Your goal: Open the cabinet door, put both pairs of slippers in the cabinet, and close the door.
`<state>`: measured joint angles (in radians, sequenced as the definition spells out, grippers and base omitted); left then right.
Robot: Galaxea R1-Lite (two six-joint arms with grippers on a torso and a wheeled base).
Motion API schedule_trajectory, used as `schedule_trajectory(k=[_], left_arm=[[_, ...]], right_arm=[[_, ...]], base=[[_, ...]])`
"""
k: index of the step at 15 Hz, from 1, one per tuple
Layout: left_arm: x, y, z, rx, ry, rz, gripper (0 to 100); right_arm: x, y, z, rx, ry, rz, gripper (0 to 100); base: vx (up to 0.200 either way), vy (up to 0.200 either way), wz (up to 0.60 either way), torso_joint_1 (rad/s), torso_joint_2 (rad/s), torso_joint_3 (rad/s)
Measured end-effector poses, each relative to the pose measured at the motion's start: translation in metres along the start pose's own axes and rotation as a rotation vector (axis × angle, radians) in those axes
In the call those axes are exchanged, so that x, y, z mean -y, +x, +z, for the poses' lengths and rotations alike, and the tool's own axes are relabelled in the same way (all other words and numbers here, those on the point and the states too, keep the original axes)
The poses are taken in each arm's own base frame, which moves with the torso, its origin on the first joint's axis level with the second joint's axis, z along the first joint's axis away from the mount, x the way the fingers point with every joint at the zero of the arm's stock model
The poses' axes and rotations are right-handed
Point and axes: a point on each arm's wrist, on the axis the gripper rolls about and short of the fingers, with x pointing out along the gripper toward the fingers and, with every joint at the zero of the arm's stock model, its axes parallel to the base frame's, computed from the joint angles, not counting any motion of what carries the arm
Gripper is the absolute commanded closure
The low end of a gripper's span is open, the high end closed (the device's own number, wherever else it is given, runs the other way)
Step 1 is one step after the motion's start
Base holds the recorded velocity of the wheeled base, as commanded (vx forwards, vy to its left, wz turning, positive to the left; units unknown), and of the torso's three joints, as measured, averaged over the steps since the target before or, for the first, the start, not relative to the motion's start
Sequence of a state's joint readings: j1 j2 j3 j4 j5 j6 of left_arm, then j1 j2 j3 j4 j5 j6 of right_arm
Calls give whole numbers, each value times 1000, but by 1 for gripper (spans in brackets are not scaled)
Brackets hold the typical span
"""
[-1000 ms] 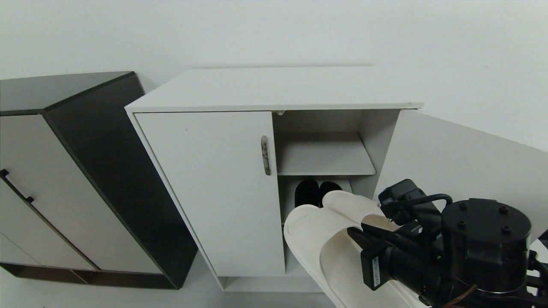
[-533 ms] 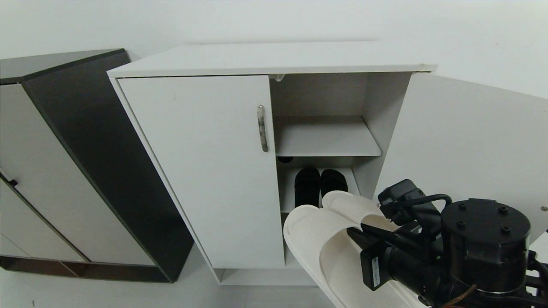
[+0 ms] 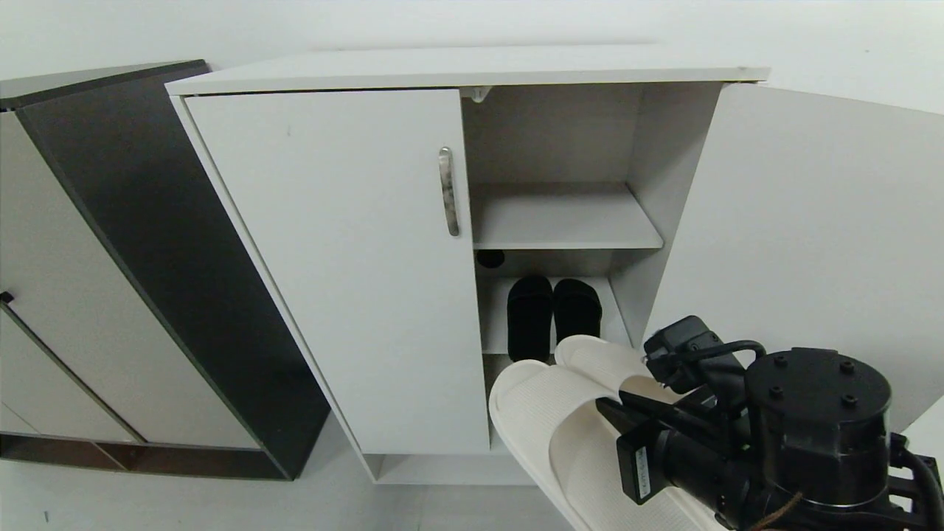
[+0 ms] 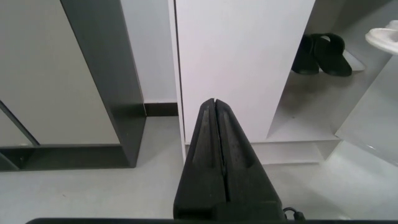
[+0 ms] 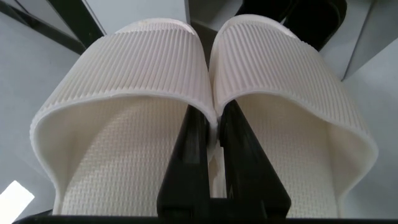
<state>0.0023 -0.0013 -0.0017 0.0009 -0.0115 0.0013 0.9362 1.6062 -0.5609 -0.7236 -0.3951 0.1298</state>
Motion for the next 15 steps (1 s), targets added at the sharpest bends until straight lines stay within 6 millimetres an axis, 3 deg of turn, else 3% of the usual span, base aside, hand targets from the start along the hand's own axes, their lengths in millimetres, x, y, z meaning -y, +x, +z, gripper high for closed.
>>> schedule_trajectory(k=[5, 9, 15], left_arm=[[0, 0, 0, 1, -4, 1, 100], [0, 0, 0, 1, -3, 1, 100], [0, 0, 0, 1, -3, 2, 100]], right_arm=[[-2, 7, 0, -3, -5, -25, 100], [-12, 36, 17, 16, 38, -234, 100], [-31, 62, 80, 120, 125, -434, 100]], base=[[0, 0, 0, 0, 0, 0], [0, 0, 0, 0, 0, 0], [0, 0, 0, 0, 0, 0]])
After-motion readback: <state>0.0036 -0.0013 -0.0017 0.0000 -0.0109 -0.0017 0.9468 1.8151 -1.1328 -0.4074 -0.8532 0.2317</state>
